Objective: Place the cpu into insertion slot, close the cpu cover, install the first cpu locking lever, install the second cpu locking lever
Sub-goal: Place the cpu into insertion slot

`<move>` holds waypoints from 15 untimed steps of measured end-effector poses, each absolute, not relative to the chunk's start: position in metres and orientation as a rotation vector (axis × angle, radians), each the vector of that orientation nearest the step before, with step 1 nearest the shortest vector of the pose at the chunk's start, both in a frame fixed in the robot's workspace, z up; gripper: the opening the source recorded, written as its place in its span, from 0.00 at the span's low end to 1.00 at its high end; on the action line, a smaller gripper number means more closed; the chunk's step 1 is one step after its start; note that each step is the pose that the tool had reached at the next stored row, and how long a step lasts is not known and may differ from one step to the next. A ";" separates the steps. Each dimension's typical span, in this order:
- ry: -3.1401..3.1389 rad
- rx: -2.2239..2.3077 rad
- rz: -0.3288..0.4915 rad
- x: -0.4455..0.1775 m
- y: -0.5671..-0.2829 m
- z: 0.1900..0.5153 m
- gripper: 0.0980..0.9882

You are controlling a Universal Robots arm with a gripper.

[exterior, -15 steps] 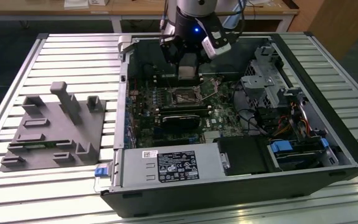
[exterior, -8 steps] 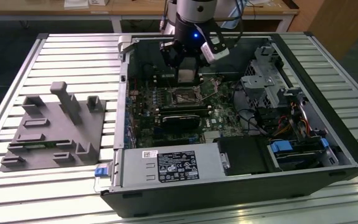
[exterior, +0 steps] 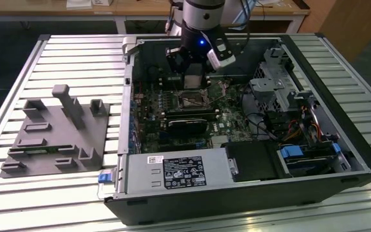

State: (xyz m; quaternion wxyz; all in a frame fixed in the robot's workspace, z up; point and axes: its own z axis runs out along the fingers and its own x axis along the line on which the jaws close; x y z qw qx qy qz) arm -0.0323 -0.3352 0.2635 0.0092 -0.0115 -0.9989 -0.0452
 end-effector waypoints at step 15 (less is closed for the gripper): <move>-3.120 -0.035 -0.141 -0.031 -0.335 0.242 0.49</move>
